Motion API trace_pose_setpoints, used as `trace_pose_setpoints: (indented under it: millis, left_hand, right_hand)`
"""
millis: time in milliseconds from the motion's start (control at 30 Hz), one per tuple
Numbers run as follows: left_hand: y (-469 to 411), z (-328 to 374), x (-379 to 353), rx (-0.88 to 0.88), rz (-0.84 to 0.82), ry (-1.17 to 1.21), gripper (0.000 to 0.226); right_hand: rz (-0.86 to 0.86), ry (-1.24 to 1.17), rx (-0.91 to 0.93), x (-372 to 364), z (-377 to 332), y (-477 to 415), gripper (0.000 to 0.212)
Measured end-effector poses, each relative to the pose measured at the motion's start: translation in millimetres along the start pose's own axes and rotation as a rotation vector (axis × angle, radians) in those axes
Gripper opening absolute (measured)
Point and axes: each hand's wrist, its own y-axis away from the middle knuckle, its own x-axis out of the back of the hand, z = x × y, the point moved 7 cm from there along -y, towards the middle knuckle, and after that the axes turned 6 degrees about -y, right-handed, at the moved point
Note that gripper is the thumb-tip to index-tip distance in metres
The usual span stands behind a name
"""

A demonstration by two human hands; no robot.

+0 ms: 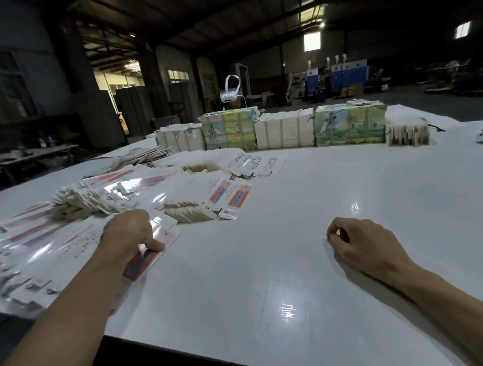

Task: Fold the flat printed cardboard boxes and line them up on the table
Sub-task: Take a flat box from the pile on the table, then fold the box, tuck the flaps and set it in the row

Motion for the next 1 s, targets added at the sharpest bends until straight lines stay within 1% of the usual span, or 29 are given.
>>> trace_pose_setpoints:
  millis: [67,133,200,267,333,400,467,500,600,667,700,767,833,900,933,1000]
  left_hand:
    - [-1.8,-4.5,2.4,0.004,0.007,0.021,0.076]
    - [-4.3,-7.7,4.0,0.008,0.011,0.065,0.087]
    - [-6.0,-10.1,5.8,0.0,0.045,0.125,0.091]
    - [-9.1,-9.1,7.7,-0.056,0.073,0.188,0.079]
    - [-11.1,-7.4,7.5,-0.092,0.05,0.251,0.058]
    - [-13.5,-3.3,12.5,-0.122,0.058,0.288,0.046]
    - [-15.0,6.5,24.2,-0.162,0.088,0.367,0.04]
    - [-14.3,14.3,29.7,-0.185,0.076,0.433,0.038]
    - [-4.3,52.0,45.6,-0.258,-0.013,0.63,0.035]
    - [7.5,89.5,48.8,-0.338,-0.121,0.772,0.034]
    - [16.7,114.0,46.4,-0.403,-0.226,0.869,0.035]
    - [40.1,165.9,37.9,-0.546,-0.46,1.033,0.038]
    - [64.3,213.7,28.1,-0.634,-0.656,1.151,0.036]
    - [87.6,256.2,19.1,-0.684,-0.828,1.245,0.034]
    - [96.7,275.6,15.4,-0.713,-0.883,1.261,0.032]
    - [108.7,306.7,8.2,-0.748,-0.91,1.248,0.033]
  right_hand:
    - [0.001,-0.014,-0.005,-0.4,0.7,0.3,0.014]
    - [0.005,-0.033,-0.011,-0.1,1.9,0.8,0.014]
    - [0.01,-0.044,-0.015,0.4,2.3,1.7,0.014]
    - [0.008,-0.056,-0.017,0.6,2.6,2.0,0.014]
    - [-0.004,-0.064,-0.02,0.3,2.8,2.0,0.014]
    - [-0.011,-0.066,-0.021,0.0,2.9,1.8,0.014]
    - [-0.013,-0.073,-0.026,0.1,3.1,1.3,0.015]
    - [-0.014,-0.077,-0.027,0.0,3.1,1.1,0.015]
    - [-0.011,-0.093,-0.039,0.3,4.0,-0.3,0.016]
    - [0.008,-0.171,-0.044,2.4,4.3,-1.6,0.016]
    - [0.031,-0.27,-0.042,4.6,4.3,-1.9,0.018]
    - [0.135,-0.456,-0.025,14.9,6.3,-2.3,0.019]
    - [0.27,-0.542,0.002,29.4,7.9,-2.6,0.017]
    - [0.349,-0.595,0.041,40.0,8.0,-3.5,0.018]
    - [0.363,-0.592,0.062,43.1,7.3,-4.6,0.021]
    - [0.358,-0.526,0.093,45.5,7.4,-7.7,0.031]
